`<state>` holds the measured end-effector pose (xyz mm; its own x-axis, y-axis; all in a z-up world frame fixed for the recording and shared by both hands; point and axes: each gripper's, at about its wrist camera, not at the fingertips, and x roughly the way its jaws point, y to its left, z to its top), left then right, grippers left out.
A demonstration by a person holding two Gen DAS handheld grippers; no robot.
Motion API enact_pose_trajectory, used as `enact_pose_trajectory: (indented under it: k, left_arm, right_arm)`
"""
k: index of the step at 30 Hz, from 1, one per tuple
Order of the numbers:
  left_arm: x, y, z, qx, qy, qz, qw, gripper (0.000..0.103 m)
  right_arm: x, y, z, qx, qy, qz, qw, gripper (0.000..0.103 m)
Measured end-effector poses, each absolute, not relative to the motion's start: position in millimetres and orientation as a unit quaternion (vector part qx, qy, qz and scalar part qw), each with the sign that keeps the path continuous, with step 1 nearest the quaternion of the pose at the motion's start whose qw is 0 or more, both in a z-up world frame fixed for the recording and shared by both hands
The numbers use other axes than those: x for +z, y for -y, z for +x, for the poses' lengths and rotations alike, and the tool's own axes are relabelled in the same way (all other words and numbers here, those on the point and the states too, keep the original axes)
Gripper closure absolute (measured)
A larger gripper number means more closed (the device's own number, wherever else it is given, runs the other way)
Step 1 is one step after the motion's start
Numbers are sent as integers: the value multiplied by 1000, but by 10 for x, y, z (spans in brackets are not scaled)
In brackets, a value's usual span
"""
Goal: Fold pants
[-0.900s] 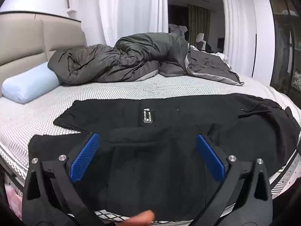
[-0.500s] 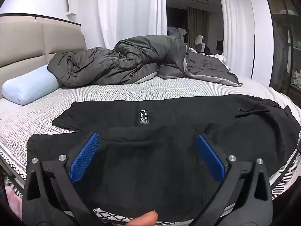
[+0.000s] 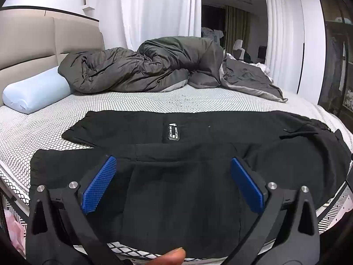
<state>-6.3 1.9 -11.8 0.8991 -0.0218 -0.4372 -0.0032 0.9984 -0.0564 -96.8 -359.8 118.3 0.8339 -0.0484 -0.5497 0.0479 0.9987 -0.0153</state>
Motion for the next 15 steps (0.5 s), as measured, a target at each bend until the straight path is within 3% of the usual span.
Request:
enact_pose_trajectory:
  k: [15]
  left_arm:
    - [-124,-61,23,-4,-232,-31,972,1]
  right_arm:
    - [1019,3689,-814,-36,-293,-1,955,0]
